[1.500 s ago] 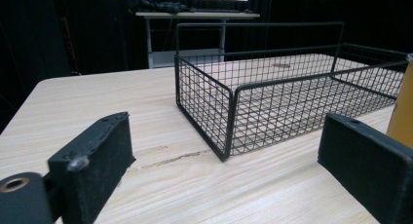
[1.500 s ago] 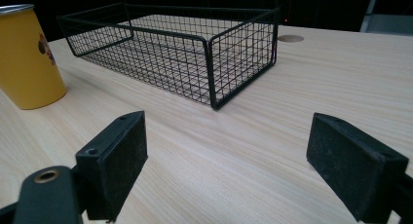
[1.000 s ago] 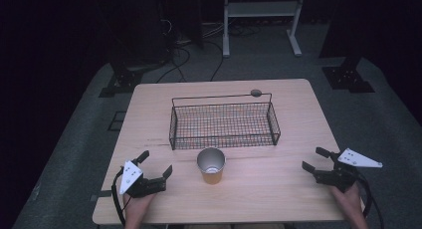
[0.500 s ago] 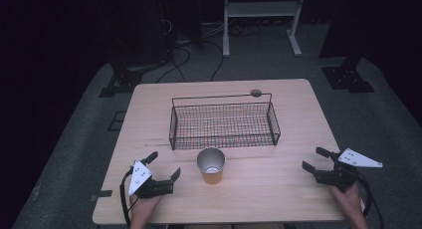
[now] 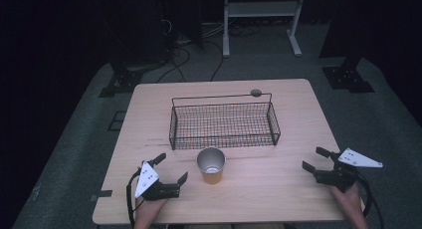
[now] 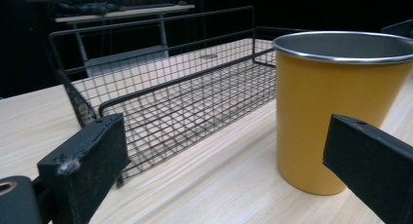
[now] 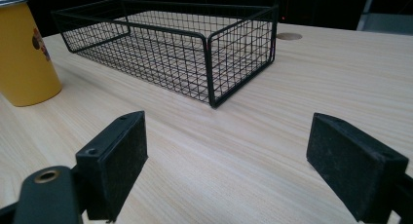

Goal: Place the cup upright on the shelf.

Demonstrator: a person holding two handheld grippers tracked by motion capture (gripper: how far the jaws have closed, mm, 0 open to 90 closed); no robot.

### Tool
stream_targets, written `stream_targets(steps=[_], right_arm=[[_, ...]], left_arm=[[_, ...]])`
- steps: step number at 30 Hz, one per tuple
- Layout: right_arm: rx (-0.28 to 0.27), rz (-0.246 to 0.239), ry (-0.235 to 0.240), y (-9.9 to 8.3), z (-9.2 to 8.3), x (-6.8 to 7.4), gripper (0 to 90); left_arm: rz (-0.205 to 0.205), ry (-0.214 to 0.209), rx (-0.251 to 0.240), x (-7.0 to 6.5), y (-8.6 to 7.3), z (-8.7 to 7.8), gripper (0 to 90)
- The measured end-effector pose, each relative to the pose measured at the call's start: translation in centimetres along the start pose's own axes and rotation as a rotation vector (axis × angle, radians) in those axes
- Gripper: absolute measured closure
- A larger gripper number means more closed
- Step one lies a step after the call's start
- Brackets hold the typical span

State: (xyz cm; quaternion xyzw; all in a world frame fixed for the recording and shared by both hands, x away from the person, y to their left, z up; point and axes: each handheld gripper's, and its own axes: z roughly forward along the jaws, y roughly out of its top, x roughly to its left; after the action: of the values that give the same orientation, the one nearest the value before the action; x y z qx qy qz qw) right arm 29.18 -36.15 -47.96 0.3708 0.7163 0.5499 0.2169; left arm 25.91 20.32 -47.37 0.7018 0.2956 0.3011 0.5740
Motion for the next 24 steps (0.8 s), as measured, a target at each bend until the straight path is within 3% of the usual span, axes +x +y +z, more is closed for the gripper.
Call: stream_targets(steps=[10, 24], right_arm=[[-0.002, 0.001, 0.002, 0.0, 0.0, 0.0, 13.9], [-0.005, 0.003, 0.002, 0.0, 0.0, -0.1, 13.9]], left_arm=[[0.012, -0.059, -0.002, -0.8, 0.0, 0.7, 0.5], [0.030, -0.189, 0.006, -2.7, 0.3, 2.5, 0.5]])
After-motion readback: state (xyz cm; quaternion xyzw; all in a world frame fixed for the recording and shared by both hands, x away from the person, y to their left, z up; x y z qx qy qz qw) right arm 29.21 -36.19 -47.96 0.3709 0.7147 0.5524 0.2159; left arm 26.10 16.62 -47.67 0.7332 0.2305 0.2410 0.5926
